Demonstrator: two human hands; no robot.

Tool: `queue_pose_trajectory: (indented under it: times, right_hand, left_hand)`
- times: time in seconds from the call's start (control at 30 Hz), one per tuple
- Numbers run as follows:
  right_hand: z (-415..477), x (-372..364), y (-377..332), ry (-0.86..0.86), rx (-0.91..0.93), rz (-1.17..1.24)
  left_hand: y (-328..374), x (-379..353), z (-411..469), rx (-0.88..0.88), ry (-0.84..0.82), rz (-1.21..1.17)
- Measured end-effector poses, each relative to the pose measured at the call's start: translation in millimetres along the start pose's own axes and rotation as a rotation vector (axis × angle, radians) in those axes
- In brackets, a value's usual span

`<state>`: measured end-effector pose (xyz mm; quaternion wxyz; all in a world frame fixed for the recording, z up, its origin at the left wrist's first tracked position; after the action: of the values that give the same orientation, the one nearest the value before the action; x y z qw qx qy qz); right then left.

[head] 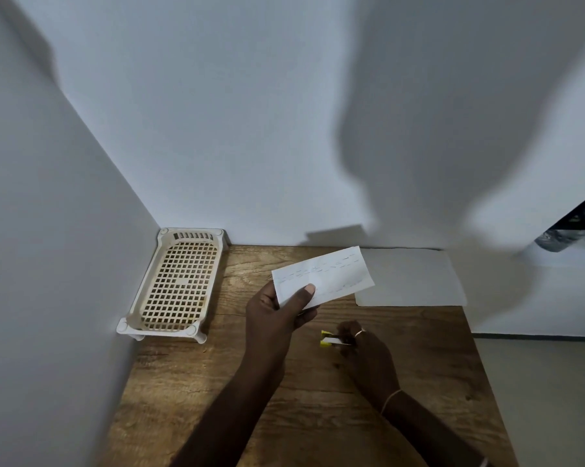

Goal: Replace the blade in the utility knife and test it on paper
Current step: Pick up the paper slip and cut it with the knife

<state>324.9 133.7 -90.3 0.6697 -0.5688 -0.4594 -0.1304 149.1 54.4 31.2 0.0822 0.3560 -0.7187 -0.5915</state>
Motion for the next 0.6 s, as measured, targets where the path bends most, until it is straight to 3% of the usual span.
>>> queue_pose_trajectory:
  times: [0.17,0.6]
  right_hand:
    - [3,-16,16,-0.028,0.084,-0.182]
    - [0,-22,18,0.027,0.211,-0.217]
  left_hand:
    - [-2,2,0,0.004,0.005,0.018]
    - [-1,4,2,0.013,0.0,0.021]
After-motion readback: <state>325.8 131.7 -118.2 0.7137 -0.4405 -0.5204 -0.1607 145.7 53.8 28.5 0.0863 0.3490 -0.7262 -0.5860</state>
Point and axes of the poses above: each hand's wrist, its own z-axis towards the middle knuckle, its own x-axis out of the back of the hand, y = z × x, the point moved 8 cm from there along z, towards the middle knuckle, and after that the axes turned 2 degrees about x, right-handed, at the moved point
